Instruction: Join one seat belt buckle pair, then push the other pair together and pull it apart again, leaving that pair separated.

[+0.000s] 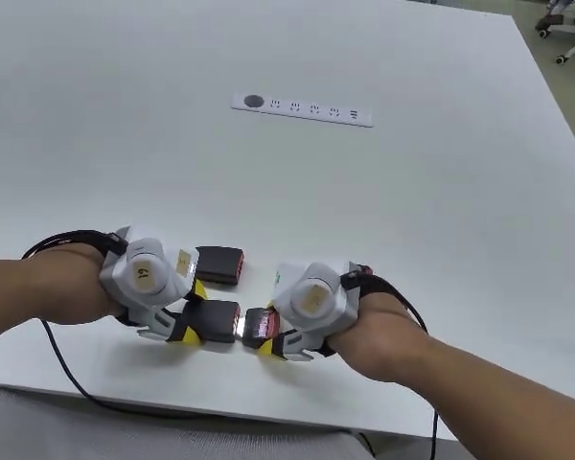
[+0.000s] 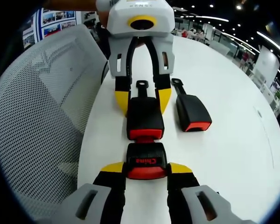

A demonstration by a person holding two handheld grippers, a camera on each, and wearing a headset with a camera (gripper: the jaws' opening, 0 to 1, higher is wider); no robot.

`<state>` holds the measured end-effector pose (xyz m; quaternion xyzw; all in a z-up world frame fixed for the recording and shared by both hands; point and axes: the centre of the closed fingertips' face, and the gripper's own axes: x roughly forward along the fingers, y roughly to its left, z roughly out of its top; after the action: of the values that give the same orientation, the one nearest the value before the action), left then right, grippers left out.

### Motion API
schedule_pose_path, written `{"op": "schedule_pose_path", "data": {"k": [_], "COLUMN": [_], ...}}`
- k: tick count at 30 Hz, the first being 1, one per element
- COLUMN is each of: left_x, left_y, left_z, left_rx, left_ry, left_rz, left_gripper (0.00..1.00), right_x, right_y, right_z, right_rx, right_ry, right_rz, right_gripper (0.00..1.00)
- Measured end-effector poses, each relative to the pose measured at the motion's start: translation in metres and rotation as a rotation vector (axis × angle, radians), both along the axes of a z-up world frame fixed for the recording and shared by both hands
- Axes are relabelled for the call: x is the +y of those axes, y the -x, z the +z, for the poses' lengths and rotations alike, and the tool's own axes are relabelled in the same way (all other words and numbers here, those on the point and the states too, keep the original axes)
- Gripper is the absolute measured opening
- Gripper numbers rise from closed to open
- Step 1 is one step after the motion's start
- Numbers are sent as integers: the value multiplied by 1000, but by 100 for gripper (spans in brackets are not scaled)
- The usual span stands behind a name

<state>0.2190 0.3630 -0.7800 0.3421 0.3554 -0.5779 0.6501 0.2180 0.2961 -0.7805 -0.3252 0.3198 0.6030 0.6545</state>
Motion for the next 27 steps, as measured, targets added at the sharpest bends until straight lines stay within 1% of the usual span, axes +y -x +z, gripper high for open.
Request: {"op": "schedule_pose_path", "data": {"k": [3, 4, 11, 14, 17, 19, 21, 23, 24, 25, 27], "left_x": [-1, -1, 0, 0, 0, 1, 1, 1, 0, 1, 3], "left_y": [0, 0, 0, -1, 0, 1, 3, 7, 7, 5, 1], "left_z": [0, 0, 0, 0, 0, 0, 0, 2, 4, 4, 8], "left_rx": [0, -1, -14, -6, -1, 8, 2, -1, -4, -7, -11], "left_ry": [-10, -14, -23, -29, -18, -11, -8, -10, -5, 3, 14], "left_rz": [10, 12, 22, 36, 36, 52, 46, 35, 33, 38, 59], "left_gripper": [33, 33, 34, 34, 34, 36, 38, 42, 43, 43, 45], "right_x": [0, 0, 0, 0, 0, 1, 2, 1, 2, 3, 2], "right_y": [0, 1, -1, -1, 0, -1, 1, 2, 1, 1, 2], "right_z": [0, 0, -3, -3, -1, -1, 2, 6, 4, 5, 10], "right_rx": [1, 8, -1, 1, -10, -12, -15, -19, -17, -12, -10], "right_ry": [3, 2, 12, 7, -1, -2, -6, -20, -25, -31, -37], "right_rz": [-3, -13, -15, -20, -14, -15, -12, -18, -19, -22, -23], "right_gripper": [30, 31, 32, 32, 33, 34, 36, 36, 36, 36, 36]}}
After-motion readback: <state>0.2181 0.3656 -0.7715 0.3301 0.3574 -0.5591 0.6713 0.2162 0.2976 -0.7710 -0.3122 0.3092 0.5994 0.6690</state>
